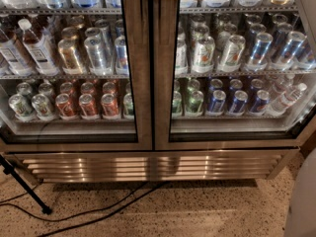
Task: Open right fridge door
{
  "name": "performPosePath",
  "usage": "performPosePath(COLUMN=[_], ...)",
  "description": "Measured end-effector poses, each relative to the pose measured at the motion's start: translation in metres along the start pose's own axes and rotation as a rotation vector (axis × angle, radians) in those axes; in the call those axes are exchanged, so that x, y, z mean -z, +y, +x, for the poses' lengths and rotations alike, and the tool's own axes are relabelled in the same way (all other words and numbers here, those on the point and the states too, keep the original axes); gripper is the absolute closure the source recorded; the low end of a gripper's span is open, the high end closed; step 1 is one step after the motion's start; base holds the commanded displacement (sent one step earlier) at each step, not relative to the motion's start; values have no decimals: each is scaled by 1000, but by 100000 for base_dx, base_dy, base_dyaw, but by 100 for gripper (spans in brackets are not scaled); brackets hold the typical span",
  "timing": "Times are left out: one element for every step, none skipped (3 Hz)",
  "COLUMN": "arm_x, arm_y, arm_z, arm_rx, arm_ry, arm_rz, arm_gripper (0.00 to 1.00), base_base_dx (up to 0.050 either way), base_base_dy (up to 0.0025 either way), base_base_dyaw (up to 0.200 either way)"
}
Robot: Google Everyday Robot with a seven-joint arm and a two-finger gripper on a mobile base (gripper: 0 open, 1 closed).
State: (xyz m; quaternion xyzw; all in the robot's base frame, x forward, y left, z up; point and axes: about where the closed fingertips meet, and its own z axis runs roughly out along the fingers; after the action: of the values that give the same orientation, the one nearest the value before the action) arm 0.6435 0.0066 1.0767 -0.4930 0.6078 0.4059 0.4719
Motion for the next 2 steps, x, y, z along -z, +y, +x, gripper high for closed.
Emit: performPosePath(arm_x=[0, 0], arm_y=[1, 1], arm_z=[0, 0], arm_rx=[-13, -13], arm_ry=[-3, -3], arm_rz=[-7, -7], arm_gripper=[100, 100], base_base_dx=[0, 0], base_base_dy=[0, 0], base_base_dyaw=[0, 0])
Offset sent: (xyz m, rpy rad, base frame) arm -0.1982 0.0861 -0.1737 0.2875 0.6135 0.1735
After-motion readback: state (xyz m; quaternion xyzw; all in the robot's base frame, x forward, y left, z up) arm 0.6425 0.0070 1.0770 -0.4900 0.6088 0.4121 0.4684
